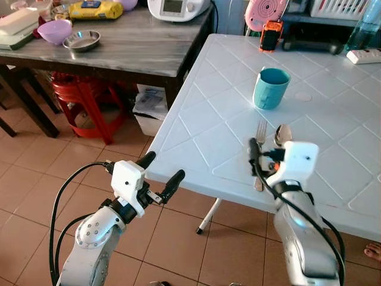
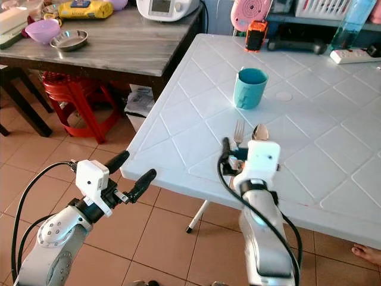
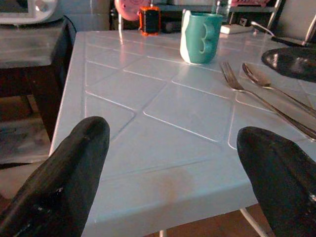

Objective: Setting the table

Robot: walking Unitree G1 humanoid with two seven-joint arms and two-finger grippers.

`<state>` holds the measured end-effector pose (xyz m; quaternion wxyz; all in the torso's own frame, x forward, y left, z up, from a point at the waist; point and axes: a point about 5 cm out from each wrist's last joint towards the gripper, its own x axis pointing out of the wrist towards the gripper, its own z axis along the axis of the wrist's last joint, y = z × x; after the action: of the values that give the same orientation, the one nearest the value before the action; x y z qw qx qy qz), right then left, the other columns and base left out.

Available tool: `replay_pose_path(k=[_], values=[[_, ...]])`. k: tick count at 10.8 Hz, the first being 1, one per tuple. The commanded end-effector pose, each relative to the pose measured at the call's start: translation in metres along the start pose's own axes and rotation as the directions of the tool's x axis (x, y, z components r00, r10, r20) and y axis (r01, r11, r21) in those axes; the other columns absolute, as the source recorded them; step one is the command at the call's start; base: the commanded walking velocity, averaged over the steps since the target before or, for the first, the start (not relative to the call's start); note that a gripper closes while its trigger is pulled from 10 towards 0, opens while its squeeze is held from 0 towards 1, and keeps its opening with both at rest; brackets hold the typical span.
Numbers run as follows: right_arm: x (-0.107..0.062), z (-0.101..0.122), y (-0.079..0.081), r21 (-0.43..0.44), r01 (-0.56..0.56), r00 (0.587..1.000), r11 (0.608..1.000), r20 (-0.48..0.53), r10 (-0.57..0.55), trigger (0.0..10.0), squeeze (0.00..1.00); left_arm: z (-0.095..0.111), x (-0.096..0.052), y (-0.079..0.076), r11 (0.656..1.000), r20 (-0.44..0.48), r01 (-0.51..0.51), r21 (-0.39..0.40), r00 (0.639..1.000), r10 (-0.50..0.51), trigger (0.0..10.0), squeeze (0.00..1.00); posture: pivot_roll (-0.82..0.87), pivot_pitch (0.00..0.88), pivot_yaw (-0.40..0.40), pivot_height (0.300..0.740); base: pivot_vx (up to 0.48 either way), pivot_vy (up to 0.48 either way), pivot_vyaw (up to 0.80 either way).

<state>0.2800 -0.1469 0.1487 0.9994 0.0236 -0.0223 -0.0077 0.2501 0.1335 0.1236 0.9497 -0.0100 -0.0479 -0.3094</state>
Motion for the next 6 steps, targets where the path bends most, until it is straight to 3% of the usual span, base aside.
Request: replay_pose_path(k=[1,3,6], values=[[0.003,-0.003,-0.001,0.029,0.006,0.999,1.0,-0.04,-0.005,10.0,0.0,0.002,-0.001,-0.002,1.0,-0.003,0.02,0.008,1.0,-0.02,10.0,0.0,-0.01,0.154,0.054,0.74,0.0,0.0,0.0],[0.004,-0.014,0.0,0.071,0.001,0.993,0.997,-0.116,0.007,10.0,0.0,-0.003,-0.002,-0.005,1.0,-0.014,0.026,0.0,1.0,-0.026,10.0,0.0,-0.01,0.153,0.053,0.74,0.0,0.0,0.0],[0.008,-0.019,0.0,0.063,0.007,0.99,0.998,-0.144,0.002,10.0,0.0,-0.005,-0.002,-0.003,1.0,-0.023,0.03,-0.003,0.999,-0.03,10.0,0.0,0.0,0.15,0.056,0.74,0.0,0.0,0.0]])
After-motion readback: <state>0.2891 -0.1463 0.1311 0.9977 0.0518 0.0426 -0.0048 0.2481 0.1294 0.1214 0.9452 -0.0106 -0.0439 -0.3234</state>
